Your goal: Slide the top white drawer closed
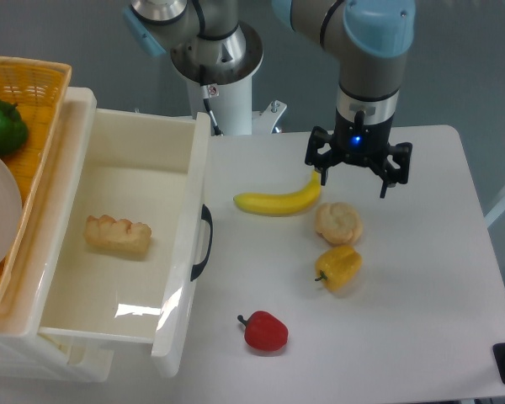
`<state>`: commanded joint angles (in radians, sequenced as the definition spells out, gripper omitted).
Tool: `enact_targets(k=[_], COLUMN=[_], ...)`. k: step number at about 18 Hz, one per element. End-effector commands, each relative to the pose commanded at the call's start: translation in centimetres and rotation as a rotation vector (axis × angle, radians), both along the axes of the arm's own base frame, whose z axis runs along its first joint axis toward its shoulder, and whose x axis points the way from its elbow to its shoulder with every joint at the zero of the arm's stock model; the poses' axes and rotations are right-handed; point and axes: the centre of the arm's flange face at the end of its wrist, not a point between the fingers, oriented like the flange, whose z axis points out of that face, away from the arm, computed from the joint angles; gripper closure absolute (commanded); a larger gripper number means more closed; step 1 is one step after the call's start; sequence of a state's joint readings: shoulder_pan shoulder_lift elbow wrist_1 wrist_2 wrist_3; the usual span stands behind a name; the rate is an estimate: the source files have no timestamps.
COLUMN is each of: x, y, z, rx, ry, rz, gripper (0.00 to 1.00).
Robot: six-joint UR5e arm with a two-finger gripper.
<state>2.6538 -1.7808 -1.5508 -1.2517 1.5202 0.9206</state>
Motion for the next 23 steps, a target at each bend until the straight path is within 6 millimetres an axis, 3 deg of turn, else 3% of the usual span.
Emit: enact_targets(k=[8, 11, 16, 21, 23], x=[0.7, 1.4, 2.1, 1.3, 1.8], y=[0.8, 2.3, 3.8, 5.1, 6.2], z=[-3.5, -5.2, -7.0, -9.5, -10.6], rx=[-0.006, 0.067, 0.042, 0.02, 0.007], ry=[-0.081, -0.174, -0.198, -0.241, -0.257], rz=[0.032, 0.145, 0.134, 0.257, 0.249], gripper=[0.0, 0.0, 0.0, 0.0, 0.0])
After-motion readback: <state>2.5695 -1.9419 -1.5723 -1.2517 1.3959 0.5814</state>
